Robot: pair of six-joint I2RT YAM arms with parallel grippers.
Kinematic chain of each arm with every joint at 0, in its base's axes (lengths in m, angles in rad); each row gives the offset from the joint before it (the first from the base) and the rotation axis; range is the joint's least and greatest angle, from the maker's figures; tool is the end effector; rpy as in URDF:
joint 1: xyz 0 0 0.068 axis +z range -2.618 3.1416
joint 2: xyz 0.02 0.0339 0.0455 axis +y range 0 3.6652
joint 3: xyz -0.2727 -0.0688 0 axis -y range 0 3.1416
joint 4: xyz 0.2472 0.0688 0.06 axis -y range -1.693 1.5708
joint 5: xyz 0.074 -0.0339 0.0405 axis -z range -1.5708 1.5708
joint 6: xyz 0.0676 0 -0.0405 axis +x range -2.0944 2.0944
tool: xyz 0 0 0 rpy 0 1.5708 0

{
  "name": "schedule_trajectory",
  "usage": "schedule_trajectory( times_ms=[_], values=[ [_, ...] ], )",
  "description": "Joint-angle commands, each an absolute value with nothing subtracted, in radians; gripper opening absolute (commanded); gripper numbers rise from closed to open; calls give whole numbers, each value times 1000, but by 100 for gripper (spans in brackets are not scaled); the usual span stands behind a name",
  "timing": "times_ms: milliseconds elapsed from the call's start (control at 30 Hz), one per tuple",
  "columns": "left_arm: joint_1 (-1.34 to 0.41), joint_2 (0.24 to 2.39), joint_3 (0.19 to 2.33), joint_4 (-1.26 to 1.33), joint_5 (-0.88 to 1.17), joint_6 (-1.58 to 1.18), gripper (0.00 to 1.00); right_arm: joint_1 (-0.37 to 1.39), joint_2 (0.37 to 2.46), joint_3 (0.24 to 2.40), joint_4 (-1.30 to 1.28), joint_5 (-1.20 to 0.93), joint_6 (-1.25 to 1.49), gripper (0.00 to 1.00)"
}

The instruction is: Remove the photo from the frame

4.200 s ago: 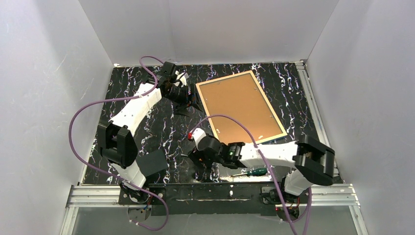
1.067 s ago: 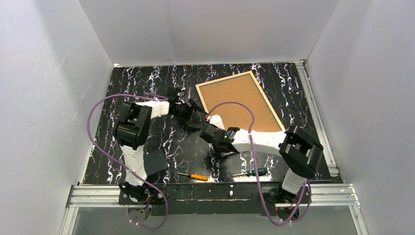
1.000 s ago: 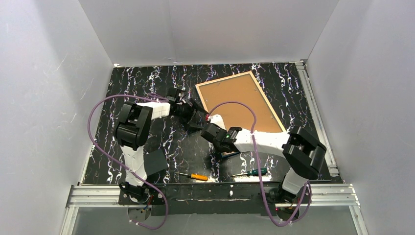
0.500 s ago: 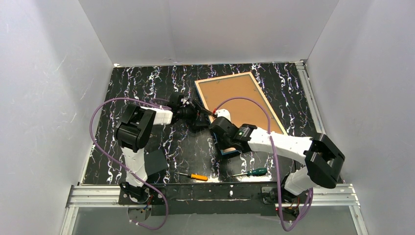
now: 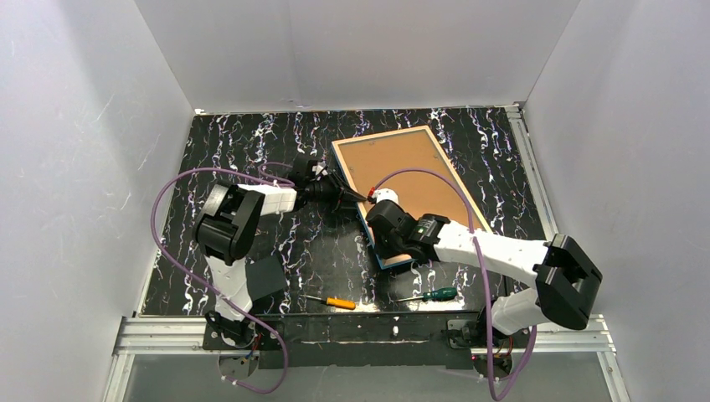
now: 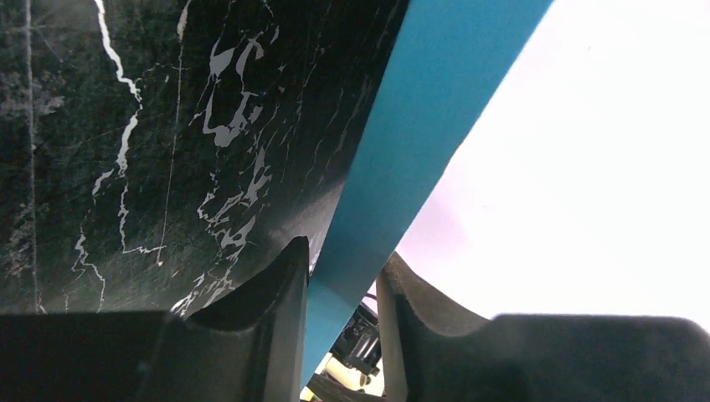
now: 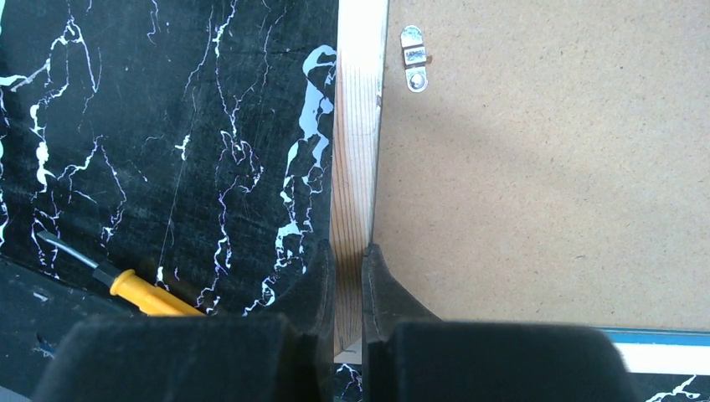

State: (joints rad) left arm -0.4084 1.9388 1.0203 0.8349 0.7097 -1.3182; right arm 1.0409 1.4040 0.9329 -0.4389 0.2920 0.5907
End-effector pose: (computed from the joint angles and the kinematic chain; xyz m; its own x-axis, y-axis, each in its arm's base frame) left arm 0.3869 -0.2154 0.1975 -0.8879 -0.4161 -0.1964 0.1500 0.1416 -0.9785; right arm 0.1722 0.2554 0.2141 -0.7419 -0.2113 -0.6363 -0.3899 0.9080 0.1531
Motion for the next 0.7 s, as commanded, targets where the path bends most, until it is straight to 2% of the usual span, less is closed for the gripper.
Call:
schedule_trajectory(
  times_ms=[0,133,200,300,400,667],
  values=[
    [-413,1848,1049,646,725,-1275,15,1049,1345,971,-363,229,593,1],
    [-413,1777,1061,535,710,-1231,0,1116,1359,1055,-527,378,586,49],
    [-413,1748,1069,478,701,-1218,0,1169,1389,1124,-623,482,583,64],
    [-414,1721,1098,383,705,-1232,0,1251,1470,1241,-792,653,596,78],
    [-419,1700,1120,320,714,-1257,0,1309,1555,1353,-908,756,597,84],
    [-426,1653,1184,83,712,-1209,0,1328,1790,1611,-1222,937,682,84]
  ],
)
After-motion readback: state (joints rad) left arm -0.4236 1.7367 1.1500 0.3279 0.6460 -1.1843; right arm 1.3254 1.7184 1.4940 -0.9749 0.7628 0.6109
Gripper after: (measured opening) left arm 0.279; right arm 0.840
